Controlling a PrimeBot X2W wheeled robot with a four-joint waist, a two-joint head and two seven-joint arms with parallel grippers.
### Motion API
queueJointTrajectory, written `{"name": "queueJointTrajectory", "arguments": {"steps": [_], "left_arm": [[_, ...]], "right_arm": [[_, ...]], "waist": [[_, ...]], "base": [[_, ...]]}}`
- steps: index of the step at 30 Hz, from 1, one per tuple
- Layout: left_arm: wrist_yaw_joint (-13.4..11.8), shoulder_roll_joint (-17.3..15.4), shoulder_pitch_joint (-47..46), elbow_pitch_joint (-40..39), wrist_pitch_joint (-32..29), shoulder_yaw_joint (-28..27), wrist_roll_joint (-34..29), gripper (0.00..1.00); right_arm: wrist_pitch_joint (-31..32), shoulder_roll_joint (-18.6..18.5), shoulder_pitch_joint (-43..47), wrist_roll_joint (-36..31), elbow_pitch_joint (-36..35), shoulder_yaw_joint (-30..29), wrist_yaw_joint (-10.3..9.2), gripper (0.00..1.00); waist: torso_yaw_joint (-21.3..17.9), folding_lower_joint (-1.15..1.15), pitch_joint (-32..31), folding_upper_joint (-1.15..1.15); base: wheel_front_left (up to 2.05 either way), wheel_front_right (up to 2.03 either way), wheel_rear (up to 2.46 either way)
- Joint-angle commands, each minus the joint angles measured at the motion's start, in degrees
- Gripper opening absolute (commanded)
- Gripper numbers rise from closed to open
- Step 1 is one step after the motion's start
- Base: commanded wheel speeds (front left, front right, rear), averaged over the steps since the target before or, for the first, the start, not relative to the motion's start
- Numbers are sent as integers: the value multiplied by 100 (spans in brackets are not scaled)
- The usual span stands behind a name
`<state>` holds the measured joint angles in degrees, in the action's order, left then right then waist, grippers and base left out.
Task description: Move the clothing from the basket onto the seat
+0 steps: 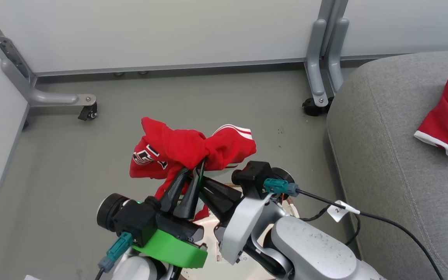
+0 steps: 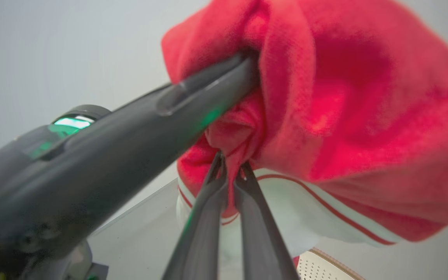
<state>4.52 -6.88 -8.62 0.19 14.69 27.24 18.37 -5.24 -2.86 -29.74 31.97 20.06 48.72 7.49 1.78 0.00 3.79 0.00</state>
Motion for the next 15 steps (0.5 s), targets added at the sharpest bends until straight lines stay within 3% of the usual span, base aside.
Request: {"name": "queueJointTrajectory", "arguments": {"steps": [1,15], "left_arm": [[11,-11,-69,-9,32,-19,42,0],[-38,-90,-56,60,-16,10,16,0]], "right_arm": [[-42,-6,-85,50,43,37,0,0],[-273,-6,-245,75,243,107,0,0]], "waist": [[-7,0,-5,0],[-10,0,-3,0]], "base": [[0,0,0],[0,0,0]]}}
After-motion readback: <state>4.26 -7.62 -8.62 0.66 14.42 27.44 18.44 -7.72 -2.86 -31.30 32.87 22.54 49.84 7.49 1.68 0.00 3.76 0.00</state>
